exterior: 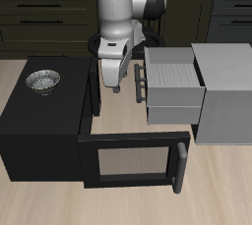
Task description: Close the top and middle drawer of the white cabinet
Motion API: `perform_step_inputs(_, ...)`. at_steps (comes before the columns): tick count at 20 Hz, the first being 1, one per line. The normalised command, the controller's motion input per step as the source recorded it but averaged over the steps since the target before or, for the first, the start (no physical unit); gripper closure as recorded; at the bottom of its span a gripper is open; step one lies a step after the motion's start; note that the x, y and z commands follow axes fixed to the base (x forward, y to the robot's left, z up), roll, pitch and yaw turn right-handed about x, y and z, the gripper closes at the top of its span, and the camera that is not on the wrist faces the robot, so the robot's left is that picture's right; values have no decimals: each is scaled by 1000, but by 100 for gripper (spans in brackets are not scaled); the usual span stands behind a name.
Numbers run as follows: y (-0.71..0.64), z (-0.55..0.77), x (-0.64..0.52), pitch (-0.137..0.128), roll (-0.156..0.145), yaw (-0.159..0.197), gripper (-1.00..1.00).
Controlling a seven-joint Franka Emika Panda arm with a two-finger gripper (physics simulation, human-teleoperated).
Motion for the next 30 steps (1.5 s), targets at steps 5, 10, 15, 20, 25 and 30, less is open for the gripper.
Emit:
perform_step_inputs(5, 255, -99, -2, 3, 46, -7, -100)
perform_step_inputs(10, 195, -43, -4, -11, 40, 13, -100)
perform_step_inputs(15, 342, -55, -18, -3, 62, -14, -100)
perform_step_inputs(20, 199, -40, 21, -8, 38, 11, -100)
perform_step_inputs(25, 150, -16, 18, -8, 37, -12, -100)
perform_step_inputs(30, 154, -74, 33, -5, 27, -1, -100)
